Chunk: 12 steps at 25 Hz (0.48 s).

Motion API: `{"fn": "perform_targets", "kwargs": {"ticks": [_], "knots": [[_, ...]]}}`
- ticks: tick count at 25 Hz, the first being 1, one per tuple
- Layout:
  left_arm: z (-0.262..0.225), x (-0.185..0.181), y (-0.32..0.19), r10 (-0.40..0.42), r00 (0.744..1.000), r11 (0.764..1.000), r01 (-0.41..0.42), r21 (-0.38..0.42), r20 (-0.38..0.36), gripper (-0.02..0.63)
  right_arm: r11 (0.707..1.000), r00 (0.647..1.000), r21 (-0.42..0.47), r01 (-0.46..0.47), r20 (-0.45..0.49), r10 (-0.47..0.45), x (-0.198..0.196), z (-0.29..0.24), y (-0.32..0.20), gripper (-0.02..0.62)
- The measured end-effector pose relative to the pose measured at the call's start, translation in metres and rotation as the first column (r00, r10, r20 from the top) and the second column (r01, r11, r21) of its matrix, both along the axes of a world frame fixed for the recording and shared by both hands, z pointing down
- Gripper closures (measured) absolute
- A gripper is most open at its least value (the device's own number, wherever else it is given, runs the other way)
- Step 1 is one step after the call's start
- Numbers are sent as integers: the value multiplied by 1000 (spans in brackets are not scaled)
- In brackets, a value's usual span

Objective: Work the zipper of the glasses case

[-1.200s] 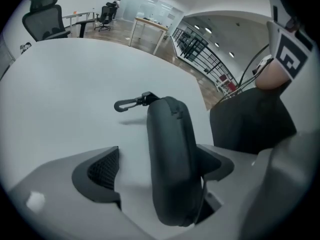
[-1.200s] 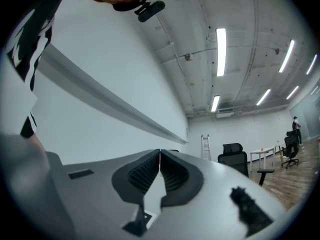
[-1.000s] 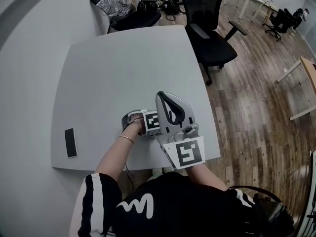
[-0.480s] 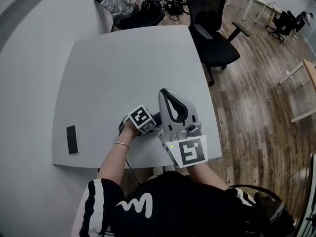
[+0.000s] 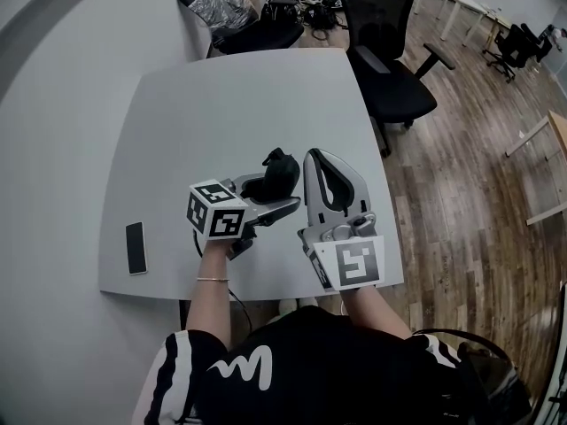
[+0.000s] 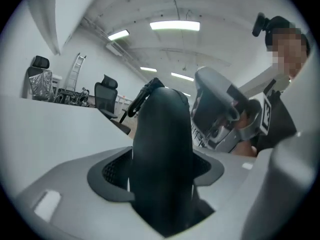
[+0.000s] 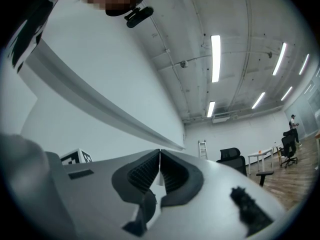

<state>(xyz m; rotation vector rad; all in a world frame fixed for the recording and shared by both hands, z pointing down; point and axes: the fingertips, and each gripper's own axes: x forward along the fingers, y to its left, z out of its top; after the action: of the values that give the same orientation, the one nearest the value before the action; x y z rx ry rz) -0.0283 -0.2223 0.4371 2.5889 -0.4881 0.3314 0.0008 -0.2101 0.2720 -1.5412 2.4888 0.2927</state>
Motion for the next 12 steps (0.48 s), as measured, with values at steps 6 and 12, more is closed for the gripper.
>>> {"fn": "perform_targets", "kwargs": {"ticks": [6,12], "knots": [[-84,-7,41,243,905,970,-232,73,-349,287,999,999,40,-7,-34,8,6,-10,0,586],[-126,-10,74,459,839,888,-424,178,-291,285,980,912,143,138,-405,-69,-23,10,13,586]]}}
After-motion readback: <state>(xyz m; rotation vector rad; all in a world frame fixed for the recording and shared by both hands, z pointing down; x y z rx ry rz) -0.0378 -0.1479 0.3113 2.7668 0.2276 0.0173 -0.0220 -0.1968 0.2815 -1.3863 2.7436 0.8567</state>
